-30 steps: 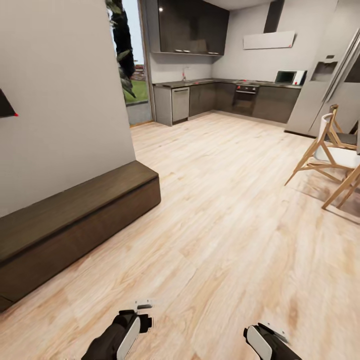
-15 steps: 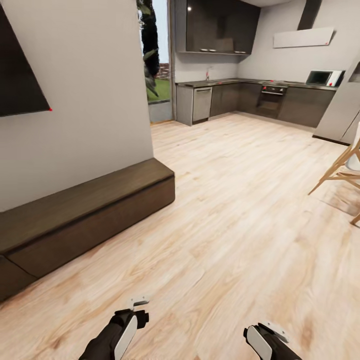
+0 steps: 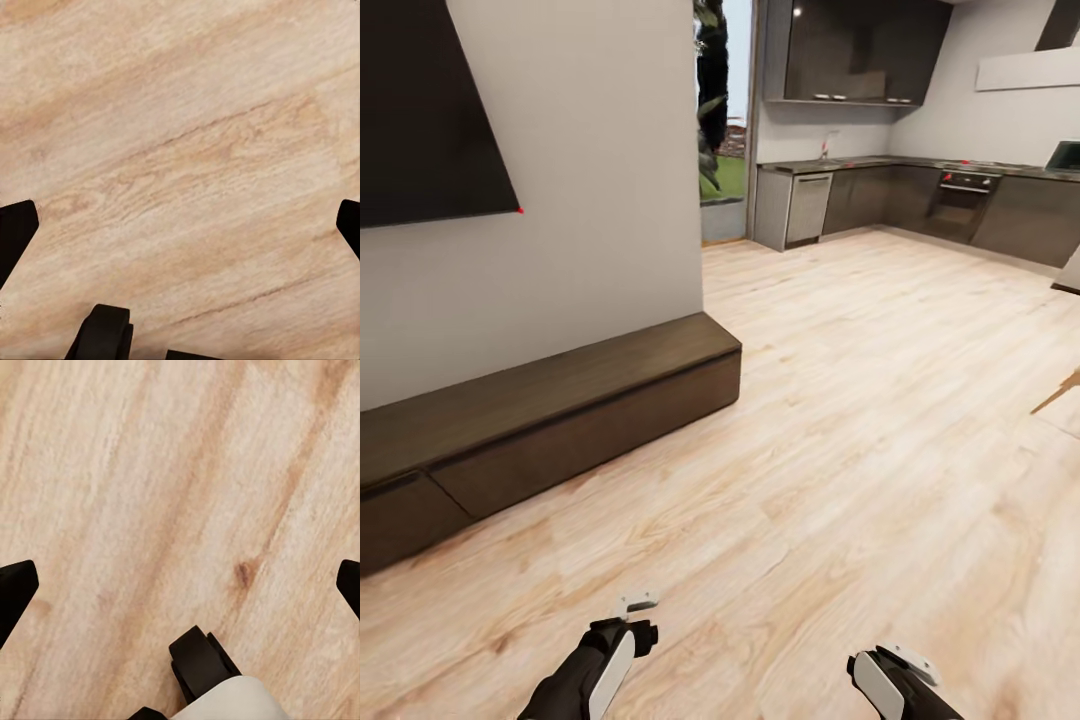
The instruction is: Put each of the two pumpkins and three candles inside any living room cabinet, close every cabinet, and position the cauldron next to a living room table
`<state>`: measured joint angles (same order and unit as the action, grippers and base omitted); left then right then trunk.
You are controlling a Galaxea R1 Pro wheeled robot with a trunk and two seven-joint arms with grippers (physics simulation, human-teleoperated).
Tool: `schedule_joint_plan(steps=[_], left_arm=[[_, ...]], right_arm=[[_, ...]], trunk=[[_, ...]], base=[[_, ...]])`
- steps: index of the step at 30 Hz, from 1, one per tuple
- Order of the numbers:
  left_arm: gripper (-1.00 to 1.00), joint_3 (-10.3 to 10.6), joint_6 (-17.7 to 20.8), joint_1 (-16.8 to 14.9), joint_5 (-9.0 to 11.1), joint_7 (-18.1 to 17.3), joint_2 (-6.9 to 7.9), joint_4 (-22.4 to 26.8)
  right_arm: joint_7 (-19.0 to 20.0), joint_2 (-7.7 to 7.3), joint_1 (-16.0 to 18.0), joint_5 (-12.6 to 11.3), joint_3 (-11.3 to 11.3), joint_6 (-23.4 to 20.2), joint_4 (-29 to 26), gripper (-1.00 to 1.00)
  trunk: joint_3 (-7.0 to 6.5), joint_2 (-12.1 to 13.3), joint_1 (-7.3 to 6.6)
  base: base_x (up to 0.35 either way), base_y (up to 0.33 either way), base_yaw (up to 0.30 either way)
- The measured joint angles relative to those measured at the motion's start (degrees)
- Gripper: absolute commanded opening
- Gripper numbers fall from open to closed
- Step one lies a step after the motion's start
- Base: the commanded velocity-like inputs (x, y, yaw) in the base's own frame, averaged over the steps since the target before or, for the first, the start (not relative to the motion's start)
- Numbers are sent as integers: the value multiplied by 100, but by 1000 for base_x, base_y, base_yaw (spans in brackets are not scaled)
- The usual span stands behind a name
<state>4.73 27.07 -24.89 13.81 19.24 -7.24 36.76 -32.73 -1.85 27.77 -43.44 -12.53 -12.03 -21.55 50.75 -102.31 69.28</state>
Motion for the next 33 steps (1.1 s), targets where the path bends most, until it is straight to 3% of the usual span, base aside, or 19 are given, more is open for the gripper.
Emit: schedule_joint_plan(steps=[33], left_arm=[[100, 10, 0, 4, 0, 0, -3, 0]], right_arm=[[-10, 33, 0, -14, 16, 9, -27, 100]], trunk=[[-31, 0, 0]], base=[[0, 0, 278]])
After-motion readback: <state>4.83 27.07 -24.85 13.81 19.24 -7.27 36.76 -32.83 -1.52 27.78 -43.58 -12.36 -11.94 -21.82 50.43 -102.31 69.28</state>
